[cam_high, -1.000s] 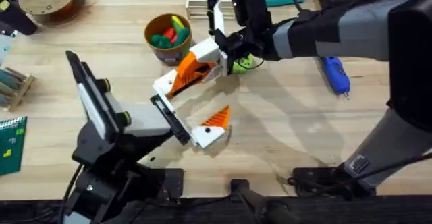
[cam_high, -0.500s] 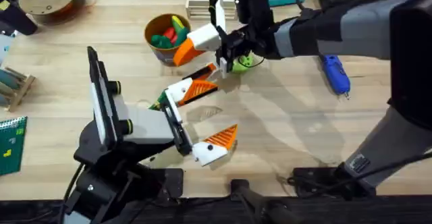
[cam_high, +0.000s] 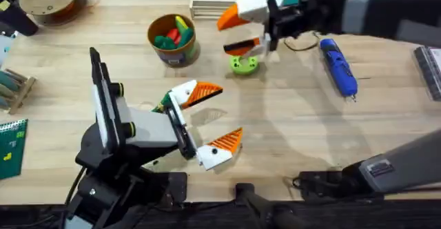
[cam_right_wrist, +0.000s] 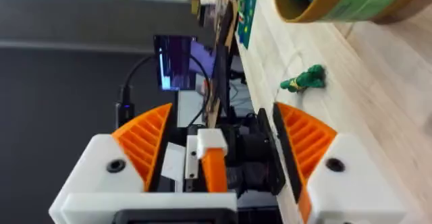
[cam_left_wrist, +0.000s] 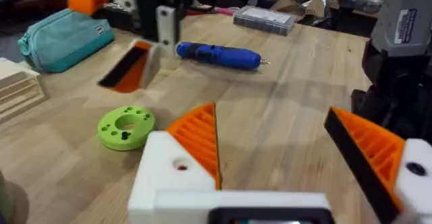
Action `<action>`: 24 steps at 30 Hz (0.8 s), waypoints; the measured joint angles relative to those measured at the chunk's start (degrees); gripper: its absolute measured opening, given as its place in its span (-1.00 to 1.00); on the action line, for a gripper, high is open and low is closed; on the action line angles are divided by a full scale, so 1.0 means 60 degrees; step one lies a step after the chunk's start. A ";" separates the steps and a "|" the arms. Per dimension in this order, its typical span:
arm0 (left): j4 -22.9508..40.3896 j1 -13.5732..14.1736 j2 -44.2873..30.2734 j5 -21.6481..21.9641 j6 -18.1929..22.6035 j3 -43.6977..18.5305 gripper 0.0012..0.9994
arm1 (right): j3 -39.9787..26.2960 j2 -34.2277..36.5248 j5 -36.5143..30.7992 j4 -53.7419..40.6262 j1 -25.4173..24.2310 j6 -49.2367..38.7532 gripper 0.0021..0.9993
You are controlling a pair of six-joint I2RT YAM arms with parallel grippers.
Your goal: Pick up the gripper from the table and insert it into the empty holder that is missing its gripper. Then pick up a screw, insert it into the mounting hole, and use the screwdriver to tighten it. Finally, clean up the table by picking up the vegetable and placing it into the bucket.
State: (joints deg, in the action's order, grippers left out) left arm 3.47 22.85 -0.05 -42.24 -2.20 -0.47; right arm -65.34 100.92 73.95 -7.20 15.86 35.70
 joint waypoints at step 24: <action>0.0002 0.0000 0.0000 -0.0001 0.0000 0.0000 0.97 | -0.0007 0.0067 -0.0052 -0.4817 0.1810 -0.5070 0.28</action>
State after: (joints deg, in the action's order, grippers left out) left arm 3.49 22.85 -0.05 -42.25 -2.20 -0.47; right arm -65.39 101.32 73.63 -36.10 26.72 5.28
